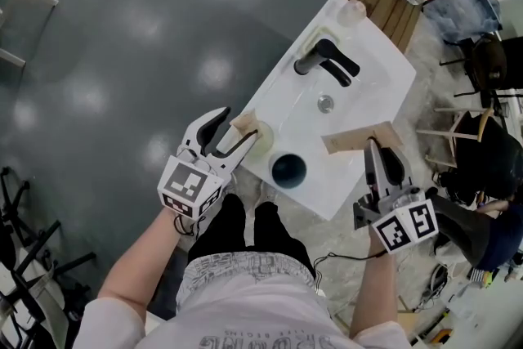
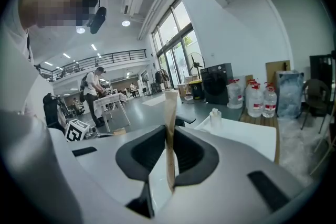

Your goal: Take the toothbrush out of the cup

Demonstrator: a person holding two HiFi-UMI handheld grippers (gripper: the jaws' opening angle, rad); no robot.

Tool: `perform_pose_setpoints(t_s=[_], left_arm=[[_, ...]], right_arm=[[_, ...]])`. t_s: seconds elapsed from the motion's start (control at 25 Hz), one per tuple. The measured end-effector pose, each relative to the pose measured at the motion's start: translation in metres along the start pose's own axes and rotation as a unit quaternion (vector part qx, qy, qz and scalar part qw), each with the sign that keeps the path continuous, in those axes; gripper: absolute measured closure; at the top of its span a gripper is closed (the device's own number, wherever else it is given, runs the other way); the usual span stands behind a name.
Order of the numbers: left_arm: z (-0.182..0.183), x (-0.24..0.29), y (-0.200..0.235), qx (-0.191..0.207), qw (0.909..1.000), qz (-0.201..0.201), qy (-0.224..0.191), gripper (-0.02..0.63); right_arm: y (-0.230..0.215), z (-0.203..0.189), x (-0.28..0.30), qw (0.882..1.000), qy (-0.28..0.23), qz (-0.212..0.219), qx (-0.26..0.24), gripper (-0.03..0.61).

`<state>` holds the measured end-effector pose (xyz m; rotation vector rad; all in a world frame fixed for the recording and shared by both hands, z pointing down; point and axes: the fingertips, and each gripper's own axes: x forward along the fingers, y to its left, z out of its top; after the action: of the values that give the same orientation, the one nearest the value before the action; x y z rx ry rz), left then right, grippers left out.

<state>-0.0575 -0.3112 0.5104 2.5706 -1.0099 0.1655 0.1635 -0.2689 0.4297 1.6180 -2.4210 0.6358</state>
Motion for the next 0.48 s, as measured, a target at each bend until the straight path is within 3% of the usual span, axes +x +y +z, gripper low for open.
perform_pose_setpoints(t_s=[0.48], left_arm=[[-0.0098,0.0031,-0.0039,-0.001,0.9999,-0.011,0.006,0.43]], right_arm=[[-0.0034,-0.0057,-0.0011,1.0,0.005,0.0,-0.002,0.523]])
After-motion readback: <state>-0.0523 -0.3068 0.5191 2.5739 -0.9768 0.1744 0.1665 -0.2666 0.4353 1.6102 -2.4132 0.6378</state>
